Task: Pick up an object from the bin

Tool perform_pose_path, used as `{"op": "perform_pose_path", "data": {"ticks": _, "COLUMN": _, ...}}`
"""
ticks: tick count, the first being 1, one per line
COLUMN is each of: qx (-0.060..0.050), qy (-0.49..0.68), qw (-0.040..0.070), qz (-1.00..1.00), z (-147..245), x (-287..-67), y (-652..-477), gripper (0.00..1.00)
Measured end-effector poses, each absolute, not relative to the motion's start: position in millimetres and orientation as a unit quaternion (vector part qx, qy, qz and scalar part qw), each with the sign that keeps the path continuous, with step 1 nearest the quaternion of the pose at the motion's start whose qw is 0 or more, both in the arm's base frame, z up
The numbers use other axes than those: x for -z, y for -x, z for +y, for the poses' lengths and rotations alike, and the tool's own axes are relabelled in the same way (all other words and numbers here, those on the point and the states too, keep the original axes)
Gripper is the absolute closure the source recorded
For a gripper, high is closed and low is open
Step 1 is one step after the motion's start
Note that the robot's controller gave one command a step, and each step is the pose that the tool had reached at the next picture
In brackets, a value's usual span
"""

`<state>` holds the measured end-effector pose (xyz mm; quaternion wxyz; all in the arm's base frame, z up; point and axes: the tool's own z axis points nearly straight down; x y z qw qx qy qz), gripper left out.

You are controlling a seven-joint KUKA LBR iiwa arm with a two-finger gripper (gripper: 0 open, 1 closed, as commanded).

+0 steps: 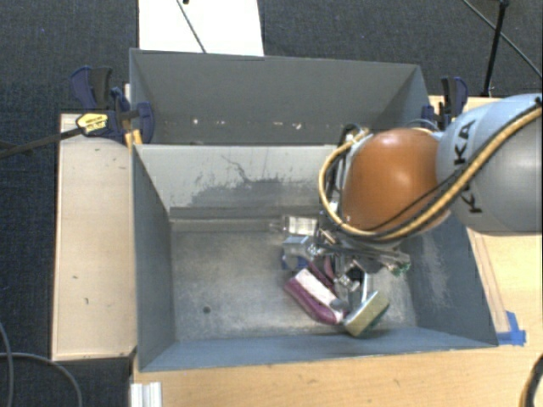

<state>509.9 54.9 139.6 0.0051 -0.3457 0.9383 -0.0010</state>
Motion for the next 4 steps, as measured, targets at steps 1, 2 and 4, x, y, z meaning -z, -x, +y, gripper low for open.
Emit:
{"op": "perform_pose_path", "data": {"ticks": 1, "qx": 0.0, "qy": 0.359, "qw": -0.004, "qz": 0.933, "z": 59.3, "x": -68.1, "y": -513.4, "gripper": 0.0}}
{"op": "perform_pose_path", "data": {"ticks": 2, "qx": 0.0, "qy": 0.4, "qw": 0.0, "qz": 0.916, "z": 52.8, "x": -117.8, "y": -478.6, "gripper": 0.0}}
{"op": "perform_pose_path", "data": {"ticks": 4, "qx": -0.002, "qy": 0.386, "qw": 0.004, "qz": 0.923, "z": 63.5, "x": -71.9, "y": -481.8, "gripper": 1.0}}
